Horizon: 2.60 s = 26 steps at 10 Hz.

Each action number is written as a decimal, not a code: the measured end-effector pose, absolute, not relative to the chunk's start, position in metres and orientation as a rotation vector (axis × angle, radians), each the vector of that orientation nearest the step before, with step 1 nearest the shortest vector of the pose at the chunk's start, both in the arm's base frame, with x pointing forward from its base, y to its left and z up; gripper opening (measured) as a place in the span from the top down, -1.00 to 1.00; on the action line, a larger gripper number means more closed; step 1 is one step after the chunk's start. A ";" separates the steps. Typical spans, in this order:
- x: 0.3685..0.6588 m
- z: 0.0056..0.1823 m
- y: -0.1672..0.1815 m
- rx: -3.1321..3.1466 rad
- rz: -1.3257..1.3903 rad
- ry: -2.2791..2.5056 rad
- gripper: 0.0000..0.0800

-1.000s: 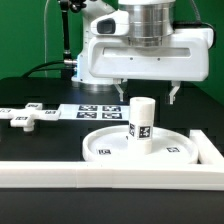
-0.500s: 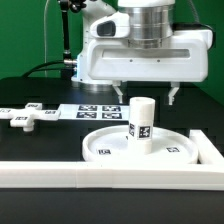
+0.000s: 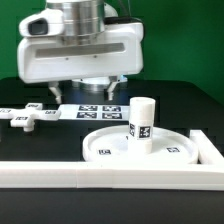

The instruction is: Assemble round table

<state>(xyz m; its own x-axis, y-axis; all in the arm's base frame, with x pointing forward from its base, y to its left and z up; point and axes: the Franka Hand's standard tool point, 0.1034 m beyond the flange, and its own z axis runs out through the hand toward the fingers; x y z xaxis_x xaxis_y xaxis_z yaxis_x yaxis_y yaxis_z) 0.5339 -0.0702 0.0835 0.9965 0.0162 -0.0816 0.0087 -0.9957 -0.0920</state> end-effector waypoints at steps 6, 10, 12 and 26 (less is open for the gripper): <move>0.536 0.078 -0.087 -3.050 0.054 -0.414 -0.62; 0.527 0.081 -0.114 -3.006 -0.001 -0.761 -0.62; 0.526 0.080 -0.114 -3.005 0.002 -0.761 -0.62; 0.454 0.060 -0.189 -2.960 0.020 -0.984 -0.62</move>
Offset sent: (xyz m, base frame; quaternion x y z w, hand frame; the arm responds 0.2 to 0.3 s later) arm 0.0000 0.0000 0.0000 0.0000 0.0000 0.0000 1.0000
